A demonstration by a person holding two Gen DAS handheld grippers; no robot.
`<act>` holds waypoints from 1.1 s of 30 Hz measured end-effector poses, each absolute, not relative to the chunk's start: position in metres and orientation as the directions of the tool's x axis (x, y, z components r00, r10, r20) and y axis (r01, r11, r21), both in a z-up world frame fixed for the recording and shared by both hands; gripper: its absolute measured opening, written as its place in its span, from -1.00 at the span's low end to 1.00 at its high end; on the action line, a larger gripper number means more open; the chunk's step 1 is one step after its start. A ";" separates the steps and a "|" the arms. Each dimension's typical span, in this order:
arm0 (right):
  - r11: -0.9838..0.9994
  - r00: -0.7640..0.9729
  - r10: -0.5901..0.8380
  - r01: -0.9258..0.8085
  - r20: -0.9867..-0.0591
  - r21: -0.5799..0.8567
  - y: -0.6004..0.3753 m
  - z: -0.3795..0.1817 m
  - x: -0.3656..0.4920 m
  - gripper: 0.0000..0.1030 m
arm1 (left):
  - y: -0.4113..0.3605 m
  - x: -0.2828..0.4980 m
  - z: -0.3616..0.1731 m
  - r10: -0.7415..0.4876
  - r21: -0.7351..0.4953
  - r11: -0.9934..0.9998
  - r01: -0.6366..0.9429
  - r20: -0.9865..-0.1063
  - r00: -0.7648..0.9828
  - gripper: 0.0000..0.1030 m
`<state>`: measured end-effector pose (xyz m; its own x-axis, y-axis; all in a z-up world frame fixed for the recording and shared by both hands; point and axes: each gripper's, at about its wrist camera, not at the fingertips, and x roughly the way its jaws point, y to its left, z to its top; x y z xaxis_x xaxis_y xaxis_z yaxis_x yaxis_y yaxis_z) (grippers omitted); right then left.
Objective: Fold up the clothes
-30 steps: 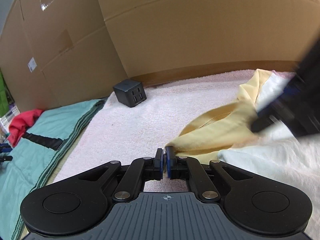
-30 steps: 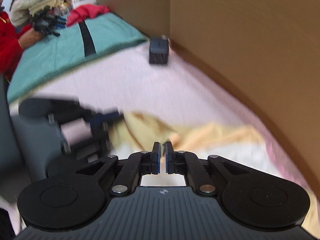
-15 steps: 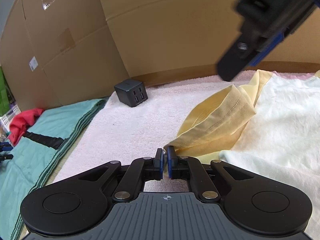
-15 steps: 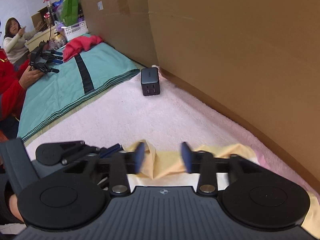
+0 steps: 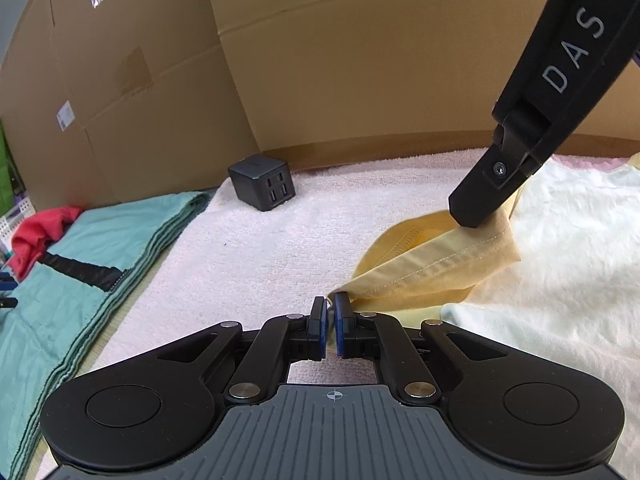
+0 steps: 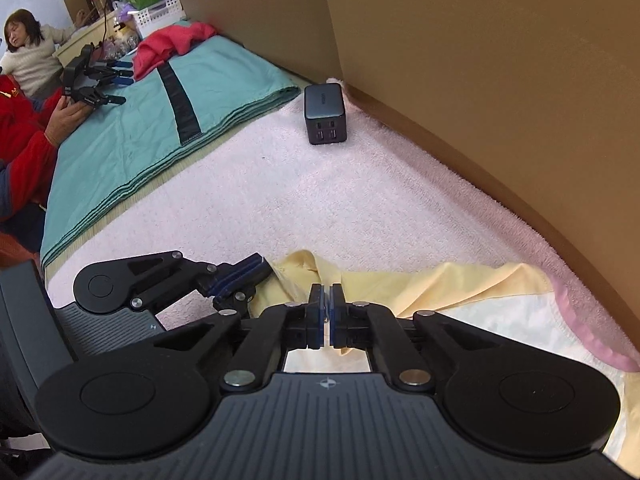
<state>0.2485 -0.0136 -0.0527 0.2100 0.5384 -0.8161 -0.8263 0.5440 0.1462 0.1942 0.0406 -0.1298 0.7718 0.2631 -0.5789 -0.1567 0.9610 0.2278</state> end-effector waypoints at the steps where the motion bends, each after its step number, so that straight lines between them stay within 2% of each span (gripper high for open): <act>1: 0.544 0.213 0.542 -0.826 -0.813 0.146 -0.012 -0.051 0.248 -0.98 | 0.042 0.194 -0.129 0.259 0.219 0.963 -0.159 -0.581 0.772 -0.73; 3: 0.546 0.244 0.553 -0.828 -0.797 0.126 -0.008 -0.044 0.248 -0.98 | 0.047 0.195 -0.127 0.244 0.190 0.969 -0.161 -0.592 0.768 -0.70; 4: 0.545 0.263 0.557 -0.831 -0.788 0.109 -0.005 -0.040 0.248 -0.99 | 0.052 0.197 -0.125 0.232 0.163 0.972 -0.167 -0.601 0.765 -0.59; 6: 0.548 0.310 0.565 -0.834 -0.765 0.067 0.005 -0.031 0.252 -0.99 | 0.065 0.199 -0.116 0.223 0.105 0.974 -0.201 -0.607 0.763 -0.78; 10: 0.488 0.407 0.550 -0.865 -0.730 -0.114 0.046 -0.028 0.263 -0.99 | 0.090 0.208 -0.101 0.278 0.067 0.952 -0.298 -0.594 0.755 -0.50; 11: 0.465 0.432 0.546 -0.869 -0.718 -0.169 0.058 -0.029 0.265 -0.99 | 0.095 0.211 -0.099 0.290 0.061 0.946 -0.319 -0.596 0.749 -0.50; 14: 0.390 0.470 0.556 -0.876 -0.686 -0.285 0.089 -0.050 0.276 -0.99 | 0.112 0.213 -0.100 0.290 0.025 0.935 -0.353 -0.626 0.724 -0.49; 18: 0.379 0.502 0.553 -0.862 -0.665 -0.336 0.114 -0.083 0.289 -0.97 | 0.122 0.205 -0.101 0.278 0.012 0.935 -0.354 -0.643 0.713 -0.47; 21: 0.441 0.491 0.566 -0.859 -0.662 -0.260 0.108 -0.078 0.294 -0.97 | 0.132 0.196 -0.097 0.240 -0.024 0.940 -0.339 -0.658 0.714 -0.33; 23: 0.486 0.487 0.569 -0.849 -0.662 -0.207 0.092 -0.071 0.294 -0.97 | 0.140 0.192 -0.093 0.184 -0.082 0.945 -0.317 -0.669 0.720 -0.33; 28: 0.606 0.487 0.558 -0.792 -0.672 -0.070 0.021 -0.044 0.285 -0.97 | 0.146 0.198 -0.075 -0.087 -0.299 0.941 -0.157 -0.664 0.742 -0.30; 30: 0.672 0.489 0.541 -0.741 -0.685 0.002 -0.010 -0.039 0.285 -0.95 | 0.140 0.210 -0.072 -0.208 -0.387 0.918 -0.089 -0.659 0.723 -0.14; 31: 0.714 0.487 0.530 -0.698 -0.694 0.056 -0.030 -0.043 0.287 -0.95 | 0.135 0.217 -0.074 -0.256 -0.421 0.905 -0.064 -0.659 0.708 0.01; 33: 0.790 0.513 0.506 -0.598 -0.694 0.134 -0.070 -0.049 0.290 -0.95 | 0.121 0.234 -0.078 -0.312 -0.464 0.885 -0.047 -0.665 0.679 0.03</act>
